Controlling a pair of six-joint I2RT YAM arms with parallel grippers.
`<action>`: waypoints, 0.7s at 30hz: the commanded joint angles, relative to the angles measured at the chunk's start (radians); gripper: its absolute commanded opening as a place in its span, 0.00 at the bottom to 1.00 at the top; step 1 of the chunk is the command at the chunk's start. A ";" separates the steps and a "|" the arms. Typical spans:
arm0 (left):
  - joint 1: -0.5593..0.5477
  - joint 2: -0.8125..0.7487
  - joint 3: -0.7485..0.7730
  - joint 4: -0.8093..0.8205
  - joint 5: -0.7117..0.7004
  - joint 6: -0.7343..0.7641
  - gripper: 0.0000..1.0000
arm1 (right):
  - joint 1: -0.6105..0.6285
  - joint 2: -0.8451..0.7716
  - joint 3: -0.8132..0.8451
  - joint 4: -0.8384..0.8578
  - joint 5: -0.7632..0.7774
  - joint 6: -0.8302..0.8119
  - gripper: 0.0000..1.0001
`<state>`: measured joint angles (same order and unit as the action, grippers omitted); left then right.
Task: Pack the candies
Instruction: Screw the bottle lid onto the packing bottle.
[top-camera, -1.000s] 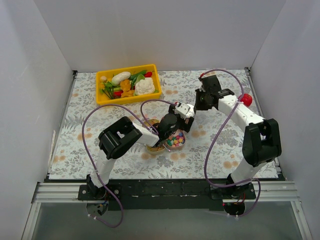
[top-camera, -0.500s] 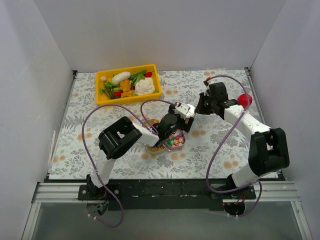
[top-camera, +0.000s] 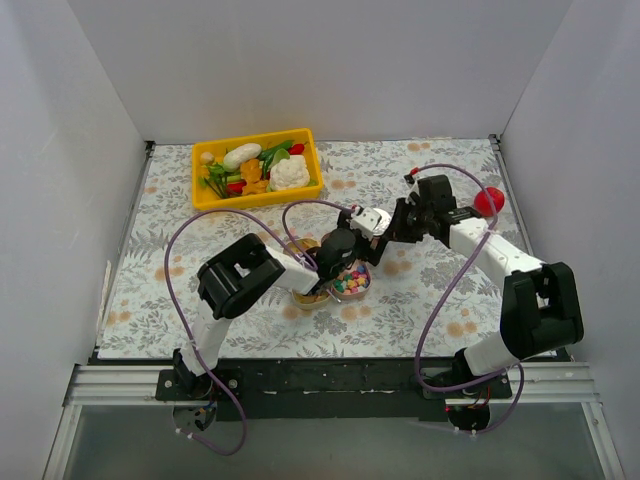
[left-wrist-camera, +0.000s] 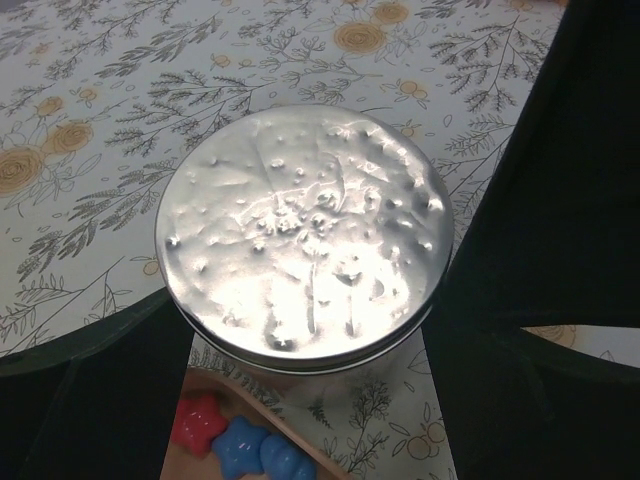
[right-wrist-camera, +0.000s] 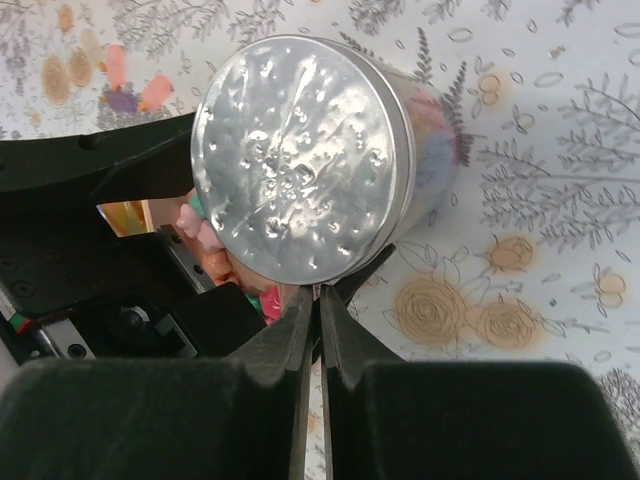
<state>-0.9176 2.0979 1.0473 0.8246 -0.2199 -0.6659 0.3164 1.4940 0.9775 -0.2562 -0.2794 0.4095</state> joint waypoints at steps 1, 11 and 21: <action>-0.017 0.007 -0.027 -0.131 0.036 -0.037 0.85 | 0.003 -0.029 0.053 -0.245 0.097 0.037 0.15; -0.020 0.008 -0.036 -0.133 0.042 -0.029 0.85 | -0.103 0.018 0.202 -0.232 0.079 -0.004 0.31; -0.021 0.016 -0.040 -0.136 0.042 -0.027 0.85 | -0.119 0.127 0.182 -0.080 -0.122 0.015 0.25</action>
<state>-0.9318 2.0979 1.0447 0.8307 -0.1993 -0.6697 0.2012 1.5967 1.1538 -0.4267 -0.3115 0.4149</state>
